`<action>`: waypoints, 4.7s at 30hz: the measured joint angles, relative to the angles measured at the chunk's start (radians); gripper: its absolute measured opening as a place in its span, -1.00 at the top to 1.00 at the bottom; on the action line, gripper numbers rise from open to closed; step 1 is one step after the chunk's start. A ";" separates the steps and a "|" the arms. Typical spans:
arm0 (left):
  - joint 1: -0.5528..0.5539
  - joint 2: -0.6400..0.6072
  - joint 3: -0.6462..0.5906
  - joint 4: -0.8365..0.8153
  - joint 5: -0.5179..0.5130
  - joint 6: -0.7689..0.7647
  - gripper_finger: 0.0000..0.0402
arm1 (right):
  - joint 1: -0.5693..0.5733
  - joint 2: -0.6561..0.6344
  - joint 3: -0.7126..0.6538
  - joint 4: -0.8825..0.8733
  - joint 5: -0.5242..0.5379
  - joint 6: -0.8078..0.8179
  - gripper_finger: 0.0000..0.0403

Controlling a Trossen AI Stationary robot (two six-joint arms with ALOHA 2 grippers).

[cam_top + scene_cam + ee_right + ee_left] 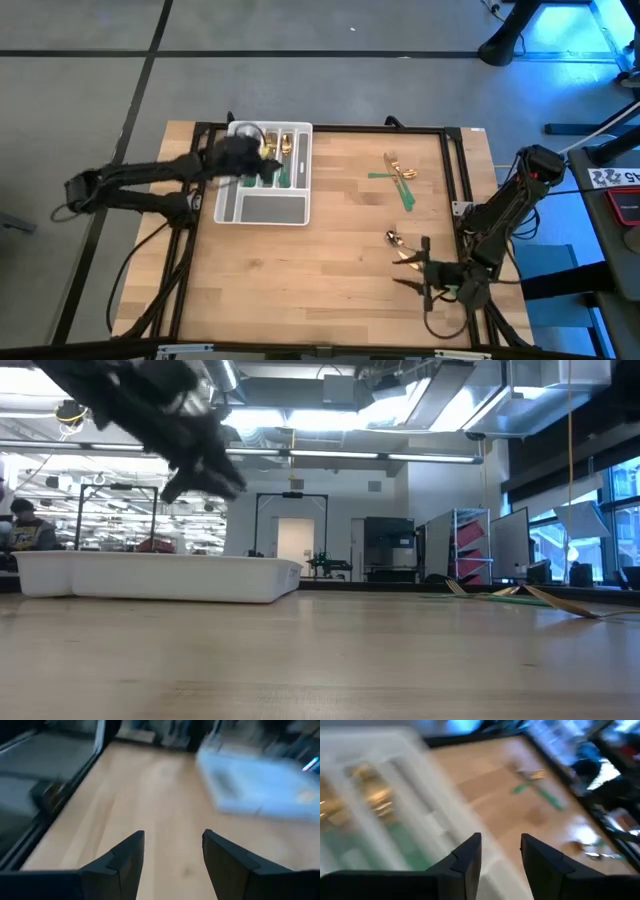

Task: Sort silverware
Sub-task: Put the green spoon into the white cutlery tray

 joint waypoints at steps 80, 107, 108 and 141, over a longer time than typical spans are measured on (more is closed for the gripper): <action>-0.699 1.104 0.441 1.191 -0.452 0.756 -0.15 | -0.543 0.287 0.006 1.056 -0.334 -0.479 0.97; -0.704 1.104 0.465 1.023 -0.505 0.539 0.98 | -0.543 0.290 0.006 0.976 -0.355 -0.468 0.95; -0.706 1.104 0.465 1.010 -0.505 0.530 0.98 | -0.543 0.290 0.006 0.970 -0.356 -0.469 0.94; -0.661 0.592 0.388 -0.217 -0.527 -0.045 1.00 | -0.198 0.019 0.006 0.431 0.034 -0.395 0.18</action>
